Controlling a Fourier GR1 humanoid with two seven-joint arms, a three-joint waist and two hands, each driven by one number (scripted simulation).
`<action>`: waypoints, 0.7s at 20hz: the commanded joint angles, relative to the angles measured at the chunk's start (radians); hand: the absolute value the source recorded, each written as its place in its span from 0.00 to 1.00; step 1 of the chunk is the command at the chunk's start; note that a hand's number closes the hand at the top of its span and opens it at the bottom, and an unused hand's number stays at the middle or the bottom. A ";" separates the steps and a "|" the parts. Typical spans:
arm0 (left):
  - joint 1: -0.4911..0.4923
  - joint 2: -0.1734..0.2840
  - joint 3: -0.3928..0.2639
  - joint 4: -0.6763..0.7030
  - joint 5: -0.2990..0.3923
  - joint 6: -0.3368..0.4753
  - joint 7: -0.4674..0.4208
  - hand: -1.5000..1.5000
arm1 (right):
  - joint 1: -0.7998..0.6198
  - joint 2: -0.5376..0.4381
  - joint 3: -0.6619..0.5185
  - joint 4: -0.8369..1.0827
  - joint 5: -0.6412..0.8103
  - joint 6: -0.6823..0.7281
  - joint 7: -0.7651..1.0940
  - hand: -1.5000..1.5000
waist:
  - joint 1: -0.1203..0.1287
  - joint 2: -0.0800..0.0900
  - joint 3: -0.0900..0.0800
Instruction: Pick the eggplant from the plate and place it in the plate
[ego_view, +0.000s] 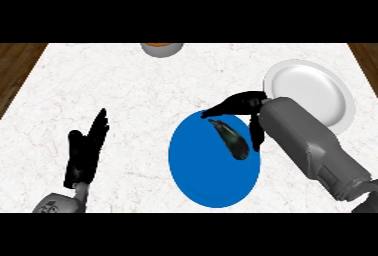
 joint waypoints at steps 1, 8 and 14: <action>0.049 -0.009 0.008 0.008 -0.014 -0.011 -0.049 0.50 | -0.010 0.037 0.007 0.026 0.035 0.083 -0.085 0.00 | -0.011 -0.005 -0.001; 0.065 0.007 0.035 -0.040 -0.021 -0.019 -0.009 0.50 | 0.000 0.071 -0.004 0.090 0.049 0.057 -0.118 0.00 | -0.012 -0.007 0.000; 0.039 -0.019 0.043 0.018 -0.024 -0.056 -0.044 0.50 | -0.033 0.110 -0.002 0.194 0.086 0.032 -0.162 0.00 | -0.007 -0.001 0.000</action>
